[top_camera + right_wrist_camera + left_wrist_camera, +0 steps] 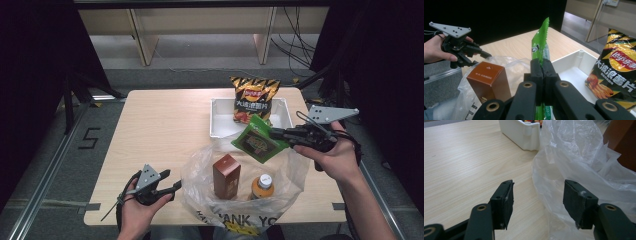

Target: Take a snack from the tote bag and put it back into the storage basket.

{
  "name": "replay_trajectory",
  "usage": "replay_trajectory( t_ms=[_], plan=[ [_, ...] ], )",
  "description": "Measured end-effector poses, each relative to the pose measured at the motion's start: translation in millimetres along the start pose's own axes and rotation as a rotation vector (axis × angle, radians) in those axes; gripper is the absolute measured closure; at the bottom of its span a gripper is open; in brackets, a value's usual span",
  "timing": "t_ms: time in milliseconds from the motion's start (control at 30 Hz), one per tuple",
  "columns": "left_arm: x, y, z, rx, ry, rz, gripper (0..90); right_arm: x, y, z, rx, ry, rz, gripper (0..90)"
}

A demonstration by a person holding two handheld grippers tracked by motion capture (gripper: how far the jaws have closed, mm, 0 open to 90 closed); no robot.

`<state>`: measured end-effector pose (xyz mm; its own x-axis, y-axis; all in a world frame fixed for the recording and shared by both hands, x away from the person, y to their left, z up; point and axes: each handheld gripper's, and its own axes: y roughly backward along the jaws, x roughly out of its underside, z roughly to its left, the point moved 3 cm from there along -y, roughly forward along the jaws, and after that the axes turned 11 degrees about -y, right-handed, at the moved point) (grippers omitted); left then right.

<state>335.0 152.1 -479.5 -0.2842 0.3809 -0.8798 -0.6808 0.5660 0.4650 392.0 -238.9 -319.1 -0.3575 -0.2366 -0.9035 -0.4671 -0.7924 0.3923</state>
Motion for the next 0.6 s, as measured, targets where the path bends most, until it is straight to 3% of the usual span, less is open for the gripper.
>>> replay_trajectory(
  t_ms=[100, 200, 267, 300, 367, 600],
  plan=[
    [0.3, -0.4, -1.1, -0.004, 0.022, 0.0, 41.3, -1.4, 2.7, 2.9, 0.001, -0.036, 0.012, 90.0],
    [0.3, -0.7, -1.3, -0.005, 0.019, 0.004, 41.3, -4.5, 4.1, 0.2, 0.004, 0.003, -0.008, 90.0],
    [0.0, -0.7, -0.9, -0.004, 0.006, 0.005, 41.3, -5.9, 3.6, 0.5, 0.008, -0.002, -0.035, 90.0],
    [-0.1, -0.8, -1.0, -0.004, 0.007, 0.006, 41.3, -6.4, 5.7, 1.1, -0.004, -0.012, -0.013, 90.0],
    [-0.1, -0.8, -0.9, -0.004, 0.007, 0.006, 41.3, -8.9, 4.9, 1.4, 0.002, -0.008, -0.041, 90.0],
    [0.3, -0.9, -1.2, -0.004, 0.018, 0.006, 41.3, -14.0, 3.6, 4.1, -0.011, -0.01, -0.052, 90.0]
  ],
)
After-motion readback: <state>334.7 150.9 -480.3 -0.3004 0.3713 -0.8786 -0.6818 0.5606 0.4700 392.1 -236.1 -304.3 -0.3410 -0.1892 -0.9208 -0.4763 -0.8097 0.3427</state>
